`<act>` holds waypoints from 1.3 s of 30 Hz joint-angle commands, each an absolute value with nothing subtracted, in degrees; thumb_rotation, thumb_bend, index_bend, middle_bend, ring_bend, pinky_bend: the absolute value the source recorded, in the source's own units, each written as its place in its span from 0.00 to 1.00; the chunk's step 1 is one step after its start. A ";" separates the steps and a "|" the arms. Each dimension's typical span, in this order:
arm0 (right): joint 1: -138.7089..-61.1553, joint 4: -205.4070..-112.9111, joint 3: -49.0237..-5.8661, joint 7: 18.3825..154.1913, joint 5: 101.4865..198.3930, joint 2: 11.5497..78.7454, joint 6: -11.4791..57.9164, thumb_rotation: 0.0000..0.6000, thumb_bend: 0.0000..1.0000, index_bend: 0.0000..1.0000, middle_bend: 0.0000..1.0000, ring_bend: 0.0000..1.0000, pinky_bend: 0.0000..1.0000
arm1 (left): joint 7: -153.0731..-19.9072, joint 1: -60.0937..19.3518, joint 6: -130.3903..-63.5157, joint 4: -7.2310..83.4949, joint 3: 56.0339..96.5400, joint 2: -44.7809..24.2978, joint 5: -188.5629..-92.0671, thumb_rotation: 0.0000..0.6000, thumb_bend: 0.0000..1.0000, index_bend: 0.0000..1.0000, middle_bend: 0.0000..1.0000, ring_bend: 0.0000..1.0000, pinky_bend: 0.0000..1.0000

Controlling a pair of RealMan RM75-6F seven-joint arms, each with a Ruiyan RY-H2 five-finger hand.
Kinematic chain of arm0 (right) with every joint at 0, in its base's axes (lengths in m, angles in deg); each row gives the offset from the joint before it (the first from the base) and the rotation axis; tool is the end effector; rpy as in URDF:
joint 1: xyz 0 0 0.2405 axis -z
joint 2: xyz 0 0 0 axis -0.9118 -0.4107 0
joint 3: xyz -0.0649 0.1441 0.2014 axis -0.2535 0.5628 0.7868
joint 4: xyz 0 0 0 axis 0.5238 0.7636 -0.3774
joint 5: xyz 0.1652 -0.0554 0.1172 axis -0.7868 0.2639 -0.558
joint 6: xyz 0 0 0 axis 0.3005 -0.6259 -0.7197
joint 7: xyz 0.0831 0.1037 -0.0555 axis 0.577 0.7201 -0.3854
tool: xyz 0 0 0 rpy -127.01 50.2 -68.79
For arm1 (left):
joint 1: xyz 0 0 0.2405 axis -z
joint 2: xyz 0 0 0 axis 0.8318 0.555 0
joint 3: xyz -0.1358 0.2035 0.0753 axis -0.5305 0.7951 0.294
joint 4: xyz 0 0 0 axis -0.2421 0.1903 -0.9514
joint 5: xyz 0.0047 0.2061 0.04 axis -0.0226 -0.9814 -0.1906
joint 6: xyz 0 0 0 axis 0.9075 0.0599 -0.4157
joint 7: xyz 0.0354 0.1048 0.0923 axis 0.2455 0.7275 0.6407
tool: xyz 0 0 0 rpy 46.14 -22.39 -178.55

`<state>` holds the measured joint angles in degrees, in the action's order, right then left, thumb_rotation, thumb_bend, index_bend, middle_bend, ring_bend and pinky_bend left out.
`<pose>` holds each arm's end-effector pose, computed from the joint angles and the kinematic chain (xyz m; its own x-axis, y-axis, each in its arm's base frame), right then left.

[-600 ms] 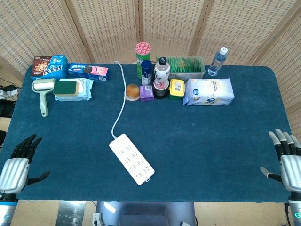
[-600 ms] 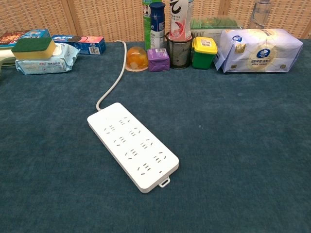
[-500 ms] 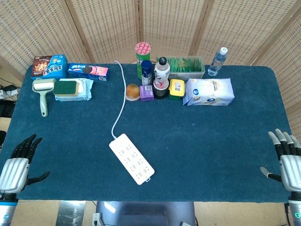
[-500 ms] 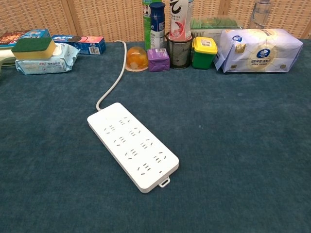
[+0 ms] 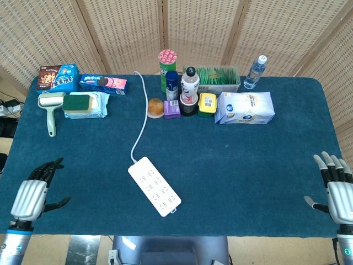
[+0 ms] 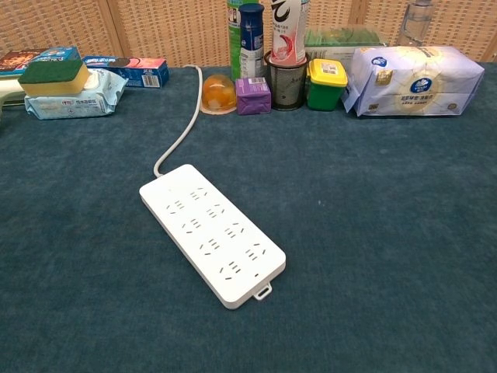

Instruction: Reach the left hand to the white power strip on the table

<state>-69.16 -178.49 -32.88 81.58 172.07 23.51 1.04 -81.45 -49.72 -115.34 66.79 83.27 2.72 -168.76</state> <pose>-0.3123 -0.1800 0.1791 0.4621 0.0398 0.8860 -0.8868 0.0316 0.4611 -0.2562 0.1781 0.1046 0.2520 0.0785 0.9645 0.9631 -0.1176 -0.2421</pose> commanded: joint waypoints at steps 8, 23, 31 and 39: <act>-69.62 -177.65 -32.77 82.17 171.22 23.85 2.28 1.00 0.00 0.04 0.02 0.01 0.00 | -70.12 -41.48 -104.48 69.80 78.43 -6.05 -159.06 1.00 0.54 0.08 1.00 1.00 1.00; -69.67 -177.20 -32.43 84.68 170.67 23.23 2.54 1.00 0.00 0.04 0.02 0.01 0.00 | -53.22 -33.91 -100.62 70.08 75.73 -17.20 -145.95 1.00 0.57 0.35 1.00 1.00 1.00; -69.68 -177.19 -32.43 84.92 170.57 23.12 2.63 1.00 0.00 0.04 0.02 0.01 0.00 | -49.62 -30.56 -99.48 67.93 74.65 -20.72 -140.56 1.00 0.57 0.35 1.00 1.00 1.00; -69.77 -177.04 -32.40 85.13 170.35 23.11 2.90 1.00 0.00 0.04 0.02 0.01 0.00 | -49.63 -28.71 -99.01 65.48 74.87 -22.41 -138.22 1.00 0.57 0.35 1.00 1.00 1.00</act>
